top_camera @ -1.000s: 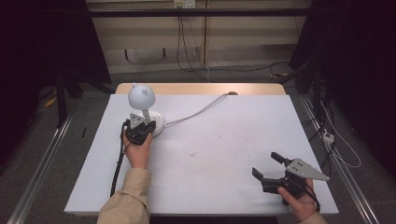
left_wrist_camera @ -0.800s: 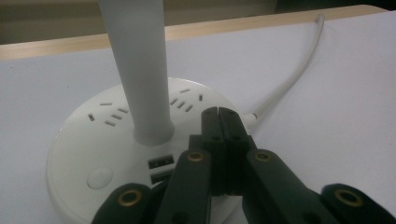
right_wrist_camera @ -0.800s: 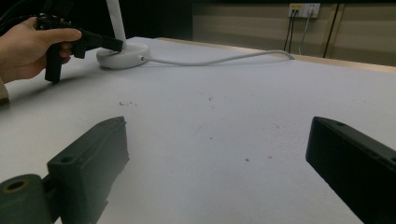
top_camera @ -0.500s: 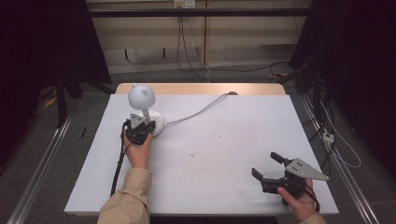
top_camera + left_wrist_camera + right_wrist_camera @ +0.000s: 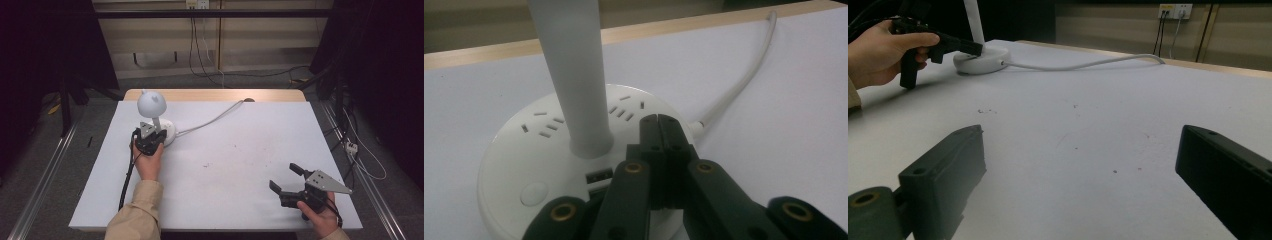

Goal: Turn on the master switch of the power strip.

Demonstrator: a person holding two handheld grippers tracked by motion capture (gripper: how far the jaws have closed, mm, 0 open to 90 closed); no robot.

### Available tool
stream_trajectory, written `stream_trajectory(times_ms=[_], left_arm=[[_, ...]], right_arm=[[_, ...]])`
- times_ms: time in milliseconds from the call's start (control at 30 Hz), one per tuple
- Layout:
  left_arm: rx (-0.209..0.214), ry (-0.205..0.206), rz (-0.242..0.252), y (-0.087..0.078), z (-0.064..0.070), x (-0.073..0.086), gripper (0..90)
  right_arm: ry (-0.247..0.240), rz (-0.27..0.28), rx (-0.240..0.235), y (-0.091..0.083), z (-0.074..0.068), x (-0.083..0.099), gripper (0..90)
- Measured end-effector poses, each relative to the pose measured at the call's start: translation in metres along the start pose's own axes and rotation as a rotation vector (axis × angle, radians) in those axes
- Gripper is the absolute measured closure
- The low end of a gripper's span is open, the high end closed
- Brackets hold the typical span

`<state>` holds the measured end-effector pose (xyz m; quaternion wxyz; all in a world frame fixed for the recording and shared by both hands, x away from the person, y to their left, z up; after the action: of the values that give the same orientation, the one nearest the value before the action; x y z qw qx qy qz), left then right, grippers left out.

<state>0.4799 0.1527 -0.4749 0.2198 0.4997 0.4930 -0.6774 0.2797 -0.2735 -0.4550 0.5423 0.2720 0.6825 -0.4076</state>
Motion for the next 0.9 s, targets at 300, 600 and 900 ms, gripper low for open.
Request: stream_trajectory(times_ms=[300, 600, 900], left_arm=[[-0.004, -0.003, -0.001, 0.0010, 0.0009, 0.0000, 90.0], [-0.013, 0.017, -0.006, 0.0014, 0.0020, -0.0001, 90.0], [-0.016, 0.030, -0.010, 0.0019, 0.0031, -0.0003, 90.0]], right_arm=[[0.000, 0.004, 0.000, -0.0004, -0.0004, -0.0005, 5.6], [0.001, 0.004, -0.001, -0.0002, -0.0006, -0.0005, 5.6], [0.006, 0.006, -0.002, 0.0006, -0.0013, -0.0006, 5.6]])
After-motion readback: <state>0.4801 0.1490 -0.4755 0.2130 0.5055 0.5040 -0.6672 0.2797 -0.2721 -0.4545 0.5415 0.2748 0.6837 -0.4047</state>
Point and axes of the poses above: each handheld gripper's, and its own axes: y roughly forward along the jaws, x roughly out of its underside, z roughly to its right, the point moved 3 cm from there along y, roughly forward along the jaws
